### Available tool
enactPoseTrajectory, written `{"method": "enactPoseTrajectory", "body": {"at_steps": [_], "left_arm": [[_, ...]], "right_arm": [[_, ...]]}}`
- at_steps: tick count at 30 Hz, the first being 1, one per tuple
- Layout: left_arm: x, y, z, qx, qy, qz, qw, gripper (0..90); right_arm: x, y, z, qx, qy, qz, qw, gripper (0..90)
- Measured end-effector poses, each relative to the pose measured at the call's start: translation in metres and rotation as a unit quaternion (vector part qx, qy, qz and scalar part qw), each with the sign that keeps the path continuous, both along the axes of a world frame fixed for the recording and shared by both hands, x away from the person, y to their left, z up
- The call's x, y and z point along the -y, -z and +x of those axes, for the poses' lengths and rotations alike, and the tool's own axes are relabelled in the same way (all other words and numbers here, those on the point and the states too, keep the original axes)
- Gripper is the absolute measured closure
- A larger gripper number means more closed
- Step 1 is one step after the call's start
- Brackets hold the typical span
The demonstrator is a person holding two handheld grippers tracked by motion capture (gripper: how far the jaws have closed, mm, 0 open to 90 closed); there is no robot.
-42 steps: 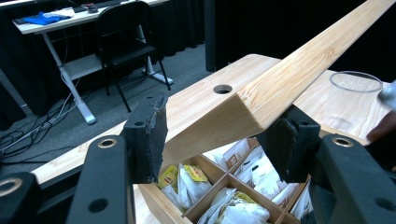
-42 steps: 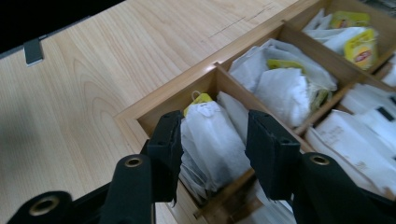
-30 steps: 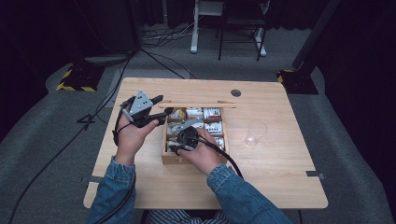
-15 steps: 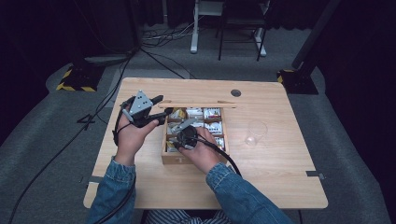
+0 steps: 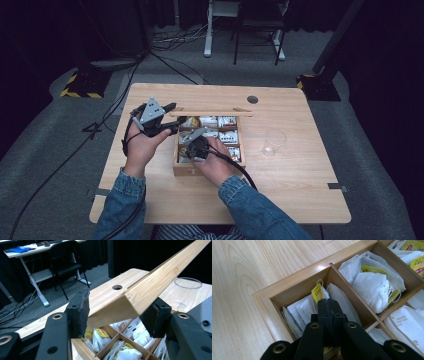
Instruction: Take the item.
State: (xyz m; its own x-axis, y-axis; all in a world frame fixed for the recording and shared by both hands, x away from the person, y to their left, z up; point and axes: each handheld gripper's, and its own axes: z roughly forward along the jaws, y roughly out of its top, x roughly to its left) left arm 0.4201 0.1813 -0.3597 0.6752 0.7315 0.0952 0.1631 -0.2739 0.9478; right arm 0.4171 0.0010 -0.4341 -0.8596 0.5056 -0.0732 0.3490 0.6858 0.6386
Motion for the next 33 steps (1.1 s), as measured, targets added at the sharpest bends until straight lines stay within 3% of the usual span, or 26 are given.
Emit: {"method": "enactPoseTrajectory", "body": {"at_steps": [7, 24, 33], "left_arm": [[0.000, 0.000, 0.000, -0.001, 0.000, 0.000, 1.0000, 44.5], [0.000, 0.000, 0.000, 0.000, 0.000, 0.000, 1.0000, 44.3], [0.001, 0.000, 0.000, 0.000, 0.000, 0.001, 1.0000, 44.3]], "right_arm": [[0.003, -0.005, -0.003, 0.004, 0.002, 0.008, 1.0000, 90.0], [0.016, -0.022, -0.011, 0.020, -0.006, 0.062, 0.9978, 90.0], [0.029, -0.030, -0.015, 0.026, -0.005, 0.115, 0.9930, 90.0]]}}
